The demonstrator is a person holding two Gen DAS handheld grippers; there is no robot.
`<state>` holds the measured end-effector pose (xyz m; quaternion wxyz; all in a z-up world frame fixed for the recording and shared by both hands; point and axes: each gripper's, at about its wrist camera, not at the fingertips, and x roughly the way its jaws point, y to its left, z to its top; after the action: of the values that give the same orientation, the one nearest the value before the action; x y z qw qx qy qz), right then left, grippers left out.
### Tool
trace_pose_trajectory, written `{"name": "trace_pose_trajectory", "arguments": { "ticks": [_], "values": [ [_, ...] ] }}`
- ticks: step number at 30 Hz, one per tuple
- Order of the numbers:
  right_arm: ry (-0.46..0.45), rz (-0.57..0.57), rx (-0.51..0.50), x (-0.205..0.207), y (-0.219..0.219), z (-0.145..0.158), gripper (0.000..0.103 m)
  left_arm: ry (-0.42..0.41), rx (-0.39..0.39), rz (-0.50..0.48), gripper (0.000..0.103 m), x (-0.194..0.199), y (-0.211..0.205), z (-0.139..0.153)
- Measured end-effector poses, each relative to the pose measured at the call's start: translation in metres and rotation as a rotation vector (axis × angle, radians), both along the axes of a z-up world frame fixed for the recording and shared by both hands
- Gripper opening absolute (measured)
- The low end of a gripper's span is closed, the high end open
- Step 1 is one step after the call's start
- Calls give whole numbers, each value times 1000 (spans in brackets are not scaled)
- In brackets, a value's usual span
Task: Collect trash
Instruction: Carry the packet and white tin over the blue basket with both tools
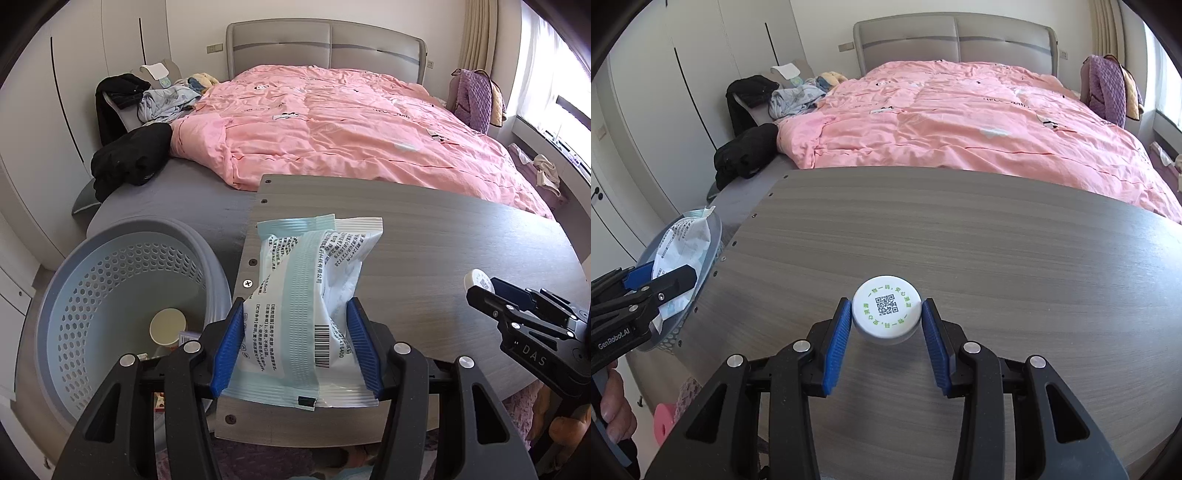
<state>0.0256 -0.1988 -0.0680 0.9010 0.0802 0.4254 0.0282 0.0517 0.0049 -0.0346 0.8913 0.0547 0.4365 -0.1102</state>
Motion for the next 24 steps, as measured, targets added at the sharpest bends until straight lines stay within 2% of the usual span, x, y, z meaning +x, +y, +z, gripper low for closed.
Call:
{"name": "trace_pose_trajectory", "arguments": {
  "ticks": [13,24],
  "values": [
    [-17,43,-6,-7,30,13,39,-71,-20,113,53,-1,56,21],
    [-57,156,-13,22,91,41,39,-90,5,244,53,11,123,24]
  ]
}}
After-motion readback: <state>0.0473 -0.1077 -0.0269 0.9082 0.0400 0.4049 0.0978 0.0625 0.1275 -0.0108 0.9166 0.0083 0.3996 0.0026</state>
